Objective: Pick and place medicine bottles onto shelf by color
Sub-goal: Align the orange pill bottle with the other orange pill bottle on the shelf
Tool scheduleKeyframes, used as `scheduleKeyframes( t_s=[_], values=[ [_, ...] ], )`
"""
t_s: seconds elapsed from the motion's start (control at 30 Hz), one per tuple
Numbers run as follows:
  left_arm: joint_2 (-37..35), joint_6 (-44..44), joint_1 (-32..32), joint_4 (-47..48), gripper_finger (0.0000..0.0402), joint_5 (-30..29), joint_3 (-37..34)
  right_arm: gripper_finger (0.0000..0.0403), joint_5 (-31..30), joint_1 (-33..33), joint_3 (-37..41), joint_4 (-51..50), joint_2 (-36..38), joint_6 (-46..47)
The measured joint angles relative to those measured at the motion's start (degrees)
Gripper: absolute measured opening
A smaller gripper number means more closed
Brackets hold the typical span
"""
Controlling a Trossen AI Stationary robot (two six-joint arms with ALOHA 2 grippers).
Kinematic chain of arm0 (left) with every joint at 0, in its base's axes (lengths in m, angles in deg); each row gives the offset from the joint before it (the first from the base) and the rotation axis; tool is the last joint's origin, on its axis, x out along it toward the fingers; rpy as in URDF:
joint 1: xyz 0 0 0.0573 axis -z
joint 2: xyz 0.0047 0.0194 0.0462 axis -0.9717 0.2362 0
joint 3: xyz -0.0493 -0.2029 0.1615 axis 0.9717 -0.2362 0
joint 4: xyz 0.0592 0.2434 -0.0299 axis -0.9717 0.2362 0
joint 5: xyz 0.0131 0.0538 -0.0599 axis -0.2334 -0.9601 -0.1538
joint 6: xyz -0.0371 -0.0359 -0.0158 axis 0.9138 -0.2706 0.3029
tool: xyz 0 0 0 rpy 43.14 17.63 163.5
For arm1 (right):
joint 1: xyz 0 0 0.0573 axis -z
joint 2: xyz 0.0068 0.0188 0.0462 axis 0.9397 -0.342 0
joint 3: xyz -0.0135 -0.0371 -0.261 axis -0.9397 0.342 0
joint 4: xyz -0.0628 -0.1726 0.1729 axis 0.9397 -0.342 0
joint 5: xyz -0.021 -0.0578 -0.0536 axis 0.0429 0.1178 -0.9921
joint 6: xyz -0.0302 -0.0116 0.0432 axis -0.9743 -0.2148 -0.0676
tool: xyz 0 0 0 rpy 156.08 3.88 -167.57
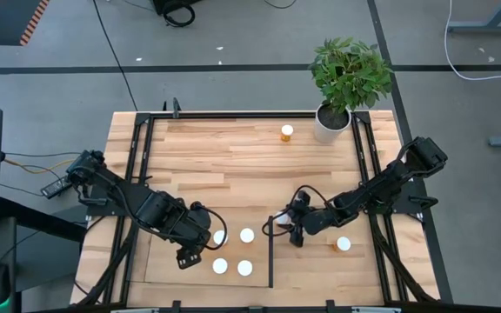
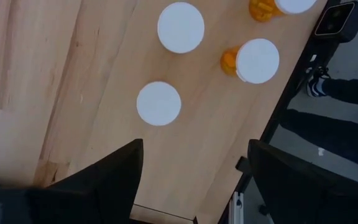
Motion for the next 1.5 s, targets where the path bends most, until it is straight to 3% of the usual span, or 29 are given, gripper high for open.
scheduleKeyframes(
  t_s=[0.2,0.5,0.8,1.07,1.33,1.5],
  values=[
    [0.0,-0.02,0.0,0.0,0.0293,0.0,0.0,0.0229,1.15,0.0,-4.87,-4.31,0.0,-0.89],
    [0.0,-1.03,0.01,-0.02,0.0293,-0.04,0.0,0.0231,3.7,0.0,-18.42,-30.3,-0.02,-1.5],
    [-0.36,-1.07,-0.03,-0.11,0.0293,-2.25,0.0,0.0232,6.0,-0.47,-30.18,-48.67,-0.01,1.36],
    [-1.33,-3.3,-0.78,-2.08,0.0293,-4.52,0.0,0.0232,6.08,-1.62,-41.8,-55.91,-0.02,2.4],
    [-1.53,-13.65,-0.76,-6.48,0.0293,-13.16,0.0,0.0232,6.09,-1.31,-53.56,-61.13,0.0,3.68],
    [-1.53,-28.7,-0.73,-13.35,0.0293,-22.78,0.0,0.0232,7.42,-1.06,-58.75,-62.91,0.02,5.02]
  ],
)
